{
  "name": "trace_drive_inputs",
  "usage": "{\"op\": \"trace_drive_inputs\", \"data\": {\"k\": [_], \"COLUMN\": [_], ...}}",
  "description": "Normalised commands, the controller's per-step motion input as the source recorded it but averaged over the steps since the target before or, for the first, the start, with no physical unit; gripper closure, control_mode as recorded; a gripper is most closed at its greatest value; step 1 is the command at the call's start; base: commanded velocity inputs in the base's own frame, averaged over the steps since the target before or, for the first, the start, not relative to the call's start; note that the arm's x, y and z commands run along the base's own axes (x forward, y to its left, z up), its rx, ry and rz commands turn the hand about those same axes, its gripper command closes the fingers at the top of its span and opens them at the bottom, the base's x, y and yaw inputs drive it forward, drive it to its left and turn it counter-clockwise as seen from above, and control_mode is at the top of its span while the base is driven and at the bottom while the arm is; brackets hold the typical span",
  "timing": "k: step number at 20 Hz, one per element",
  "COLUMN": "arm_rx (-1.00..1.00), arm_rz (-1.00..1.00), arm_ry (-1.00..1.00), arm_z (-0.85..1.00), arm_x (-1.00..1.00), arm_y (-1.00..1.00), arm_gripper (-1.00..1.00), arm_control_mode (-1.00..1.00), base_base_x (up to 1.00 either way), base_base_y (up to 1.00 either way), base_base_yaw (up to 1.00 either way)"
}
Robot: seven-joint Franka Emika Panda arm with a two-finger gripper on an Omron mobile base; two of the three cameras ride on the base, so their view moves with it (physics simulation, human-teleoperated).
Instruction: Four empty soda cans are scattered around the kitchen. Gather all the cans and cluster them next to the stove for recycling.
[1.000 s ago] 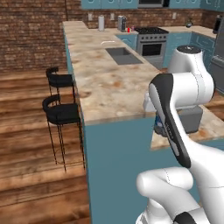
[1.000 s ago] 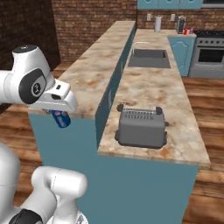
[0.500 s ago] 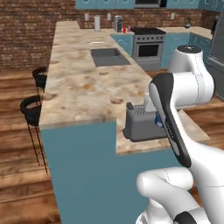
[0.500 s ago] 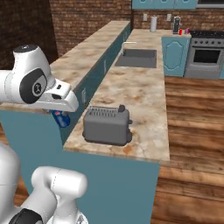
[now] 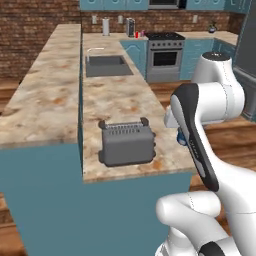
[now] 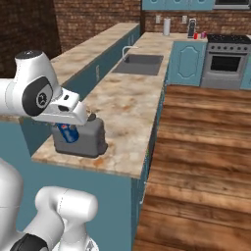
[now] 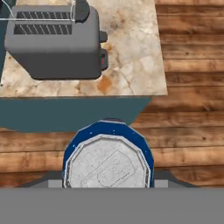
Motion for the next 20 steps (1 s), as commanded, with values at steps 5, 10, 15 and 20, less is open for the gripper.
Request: {"op": "trace_drive_inputs", "data": {"k": [5, 10, 15, 20], "arm_rx": [0.00, 0.00, 0.00, 0.00], "arm_rz": [0.00, 0.00, 0.00, 0.00], "arm_ry": [0.00, 0.00, 0.00, 0.00], "arm_z": [0.00, 0.00, 0.00, 0.00], "arm_x": [0.00, 0.00, 0.00, 0.00], "arm_y": [0.00, 0.00, 0.00, 0.00], "arm_gripper": [1.00, 1.00, 1.00, 1.00], "arm_control_mode": [1.00, 1.00, 1.00, 1.00], "base_base_x": [0.00, 0.00, 0.00, 0.14], "base_base_y": [-0.78, -0.74, -0.77, -0.66], "base_base_yaw": [0.10, 0.10, 0.08, 0.07]}}
